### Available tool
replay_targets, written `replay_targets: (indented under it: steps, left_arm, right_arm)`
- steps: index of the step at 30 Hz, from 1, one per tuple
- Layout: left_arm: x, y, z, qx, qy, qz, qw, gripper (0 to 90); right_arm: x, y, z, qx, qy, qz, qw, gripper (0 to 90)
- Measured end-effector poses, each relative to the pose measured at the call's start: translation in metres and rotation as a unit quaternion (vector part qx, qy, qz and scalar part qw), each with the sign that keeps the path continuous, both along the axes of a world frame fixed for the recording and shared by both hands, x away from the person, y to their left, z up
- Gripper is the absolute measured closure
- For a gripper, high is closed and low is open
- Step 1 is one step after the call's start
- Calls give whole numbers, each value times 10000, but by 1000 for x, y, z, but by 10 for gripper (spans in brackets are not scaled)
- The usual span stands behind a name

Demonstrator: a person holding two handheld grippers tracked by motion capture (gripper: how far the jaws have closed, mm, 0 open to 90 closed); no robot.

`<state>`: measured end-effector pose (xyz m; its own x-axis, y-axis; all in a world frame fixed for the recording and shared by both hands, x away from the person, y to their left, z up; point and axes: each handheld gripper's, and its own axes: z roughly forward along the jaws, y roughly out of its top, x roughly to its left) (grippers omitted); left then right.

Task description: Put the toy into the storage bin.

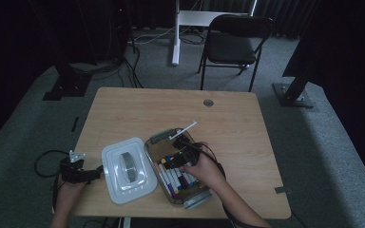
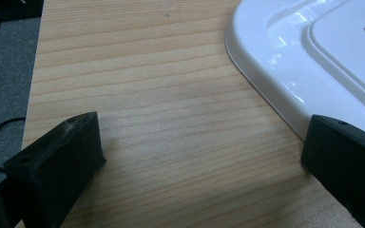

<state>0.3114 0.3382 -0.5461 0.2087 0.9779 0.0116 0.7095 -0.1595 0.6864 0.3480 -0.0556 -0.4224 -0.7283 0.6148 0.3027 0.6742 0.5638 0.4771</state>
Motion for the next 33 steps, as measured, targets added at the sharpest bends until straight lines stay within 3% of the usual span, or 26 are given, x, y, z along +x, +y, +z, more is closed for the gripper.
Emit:
replay_targets:
  steps: [4, 8, 10, 16, 18, 22, 33]
  left_arm:
    - [0, 0, 0, 2, 14, -4, 10000, 5]
    - [0, 0, 0, 0, 9, -2, 10000, 5]
    - [0, 0, 0, 0, 10, -2, 10000, 5]
    - [0, 0, 0, 0, 9, -1, 10000, 5]
    - [0, 0, 0, -2, 3, -1, 10000, 5]
    - [0, 0, 0, -2, 2, 1, 10000, 5]
    - [0, 0, 0, -3, 9, 0, 10000, 5]
  right_arm:
    - [0, -17, 14, 329, -221, -26, 9992, 366]
    - [2, -32, 23, 517, -352, -71, 9980, 263]
    - [3, -41, 25, 739, -426, -75, 9963, 217]
    - [9, -64, 29, 721, -834, -386, 9932, 191]
    - [10, -72, 27, 658, -1094, -499, 9906, 185]
    - [15, -89, 22, 707, -1285, -738, 9864, 174]
    - [25, -124, -1, 791, -1343, -1023, 9825, 147]
